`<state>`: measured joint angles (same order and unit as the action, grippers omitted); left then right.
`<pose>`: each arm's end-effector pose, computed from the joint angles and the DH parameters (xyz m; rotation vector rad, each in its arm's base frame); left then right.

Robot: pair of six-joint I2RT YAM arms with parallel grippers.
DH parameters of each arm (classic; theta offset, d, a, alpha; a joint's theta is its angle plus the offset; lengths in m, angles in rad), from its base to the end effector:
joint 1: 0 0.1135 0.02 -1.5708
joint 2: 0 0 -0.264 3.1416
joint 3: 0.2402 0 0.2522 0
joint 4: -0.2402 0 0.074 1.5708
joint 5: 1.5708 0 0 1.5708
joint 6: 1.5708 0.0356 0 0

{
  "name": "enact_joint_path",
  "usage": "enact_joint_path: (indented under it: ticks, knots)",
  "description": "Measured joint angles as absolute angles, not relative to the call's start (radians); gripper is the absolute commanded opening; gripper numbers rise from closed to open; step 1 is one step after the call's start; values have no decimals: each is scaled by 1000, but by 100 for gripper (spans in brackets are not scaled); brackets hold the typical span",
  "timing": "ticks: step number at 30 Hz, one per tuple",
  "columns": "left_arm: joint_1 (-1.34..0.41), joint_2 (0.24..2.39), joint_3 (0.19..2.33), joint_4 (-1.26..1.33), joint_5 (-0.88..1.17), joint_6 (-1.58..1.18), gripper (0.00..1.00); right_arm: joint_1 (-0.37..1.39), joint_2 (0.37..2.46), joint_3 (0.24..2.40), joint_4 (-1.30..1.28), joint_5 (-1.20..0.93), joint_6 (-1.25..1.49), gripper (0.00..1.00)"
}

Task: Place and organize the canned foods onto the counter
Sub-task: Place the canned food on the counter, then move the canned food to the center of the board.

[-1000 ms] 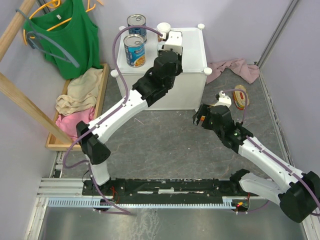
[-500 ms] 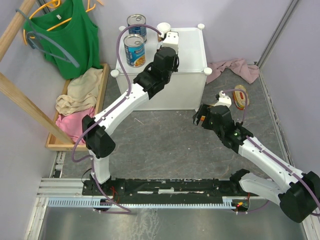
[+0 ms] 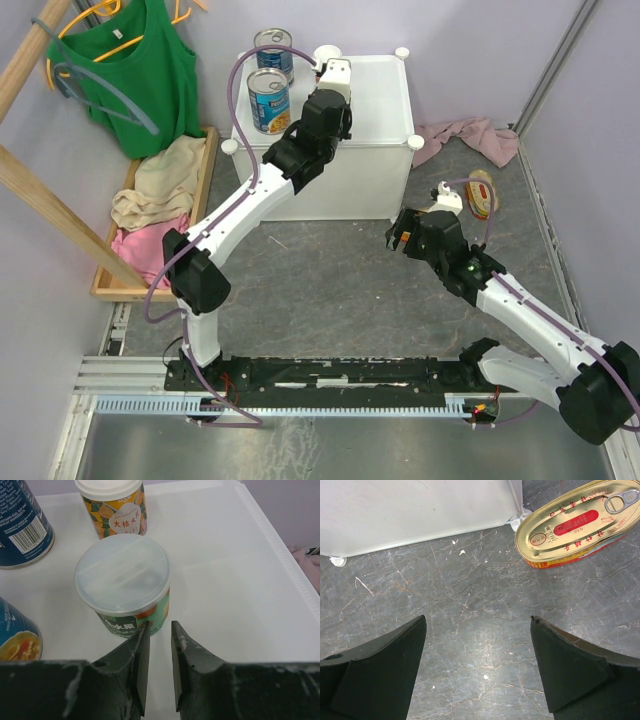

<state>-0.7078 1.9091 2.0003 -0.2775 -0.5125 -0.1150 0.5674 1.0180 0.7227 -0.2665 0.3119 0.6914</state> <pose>0.3527 -0.2789 0.4251 0.1430 1.7295 -0.1550 0.1952 0.1114 0.2668 0.3155 2.1074 0.4202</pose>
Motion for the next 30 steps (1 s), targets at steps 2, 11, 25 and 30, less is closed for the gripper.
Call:
enact_joint_path:
  ticks: [2,11,25,30]
  knots:
    - [-706,1913,2002,-276,-512,-115,30,567,1021,723,-266,311,691,92]
    - [-693,1921,2003,-278,-512,-126,30,567,1028,723,-266,311,691,92]
    - [-698,1896,1977,-277,-403,-176,39,567,1027,723,-299,340,683,93]
    - [-744,1826,1914,-276,-384,-181,45,567,1019,723,-331,371,678,94]
